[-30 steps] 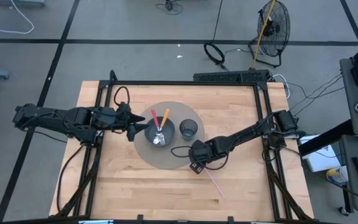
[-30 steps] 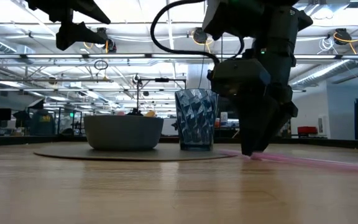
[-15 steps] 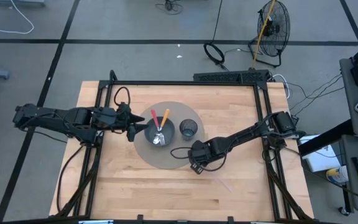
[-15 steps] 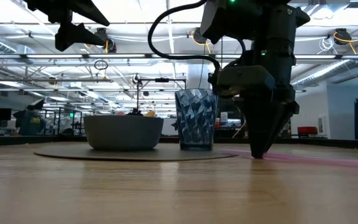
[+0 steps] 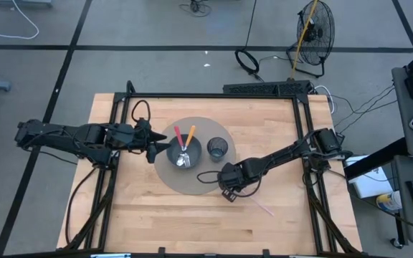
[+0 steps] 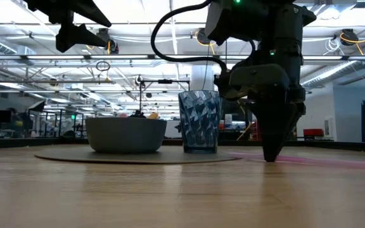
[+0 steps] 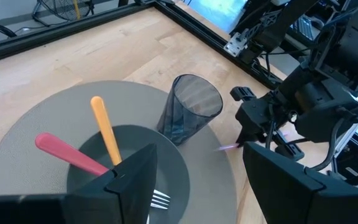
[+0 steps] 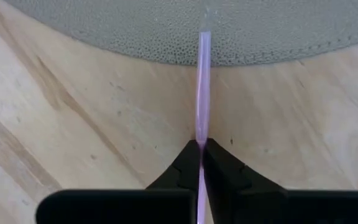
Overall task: Pick & Place Utensil
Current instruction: Put the pink straw into the blue cup
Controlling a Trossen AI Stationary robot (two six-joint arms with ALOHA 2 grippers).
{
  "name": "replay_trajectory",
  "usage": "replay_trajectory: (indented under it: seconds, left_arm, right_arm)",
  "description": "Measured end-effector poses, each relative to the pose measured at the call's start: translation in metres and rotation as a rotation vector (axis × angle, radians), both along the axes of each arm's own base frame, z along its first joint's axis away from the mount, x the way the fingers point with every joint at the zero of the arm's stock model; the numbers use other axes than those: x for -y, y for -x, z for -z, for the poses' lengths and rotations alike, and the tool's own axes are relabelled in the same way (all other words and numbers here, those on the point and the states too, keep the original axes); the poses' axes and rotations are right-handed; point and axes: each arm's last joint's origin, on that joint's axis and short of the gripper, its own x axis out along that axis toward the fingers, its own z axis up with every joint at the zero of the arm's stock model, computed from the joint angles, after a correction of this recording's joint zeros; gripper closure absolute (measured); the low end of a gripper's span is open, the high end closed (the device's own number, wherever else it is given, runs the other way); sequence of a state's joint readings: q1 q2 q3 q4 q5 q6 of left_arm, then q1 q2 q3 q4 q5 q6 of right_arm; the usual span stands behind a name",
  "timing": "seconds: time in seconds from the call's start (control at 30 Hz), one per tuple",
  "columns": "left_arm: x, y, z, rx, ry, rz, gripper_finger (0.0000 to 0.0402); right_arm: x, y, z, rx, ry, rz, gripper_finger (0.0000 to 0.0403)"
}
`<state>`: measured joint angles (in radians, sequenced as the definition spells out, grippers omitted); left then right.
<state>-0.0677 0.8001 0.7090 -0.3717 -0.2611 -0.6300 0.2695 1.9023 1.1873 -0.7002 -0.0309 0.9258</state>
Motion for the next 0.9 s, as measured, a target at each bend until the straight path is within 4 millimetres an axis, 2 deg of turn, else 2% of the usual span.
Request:
replay_trajectory:
  seconds: [0.3, 0.57, 0.9]
  left_arm:
    - [0.0, 0.0, 0.0, 0.001, -0.001, -0.002, 0.0158]
    - [0.0, 0.0, 0.0, 0.001, -0.001, -0.002, 0.0158]
    - [0.0, 0.0, 0.0, 0.002, -0.003, -0.009, 0.0158]
  right_arm:
    - [0.0, 0.008, -0.023, 0.036, -0.028, -0.079, 0.04]
    - [0.005, 0.022, -0.057, 0.075, -0.012, -0.08, 0.0401]
    - [0.011, 0.036, -0.099, 0.233, -0.006, -0.092, 0.0401]
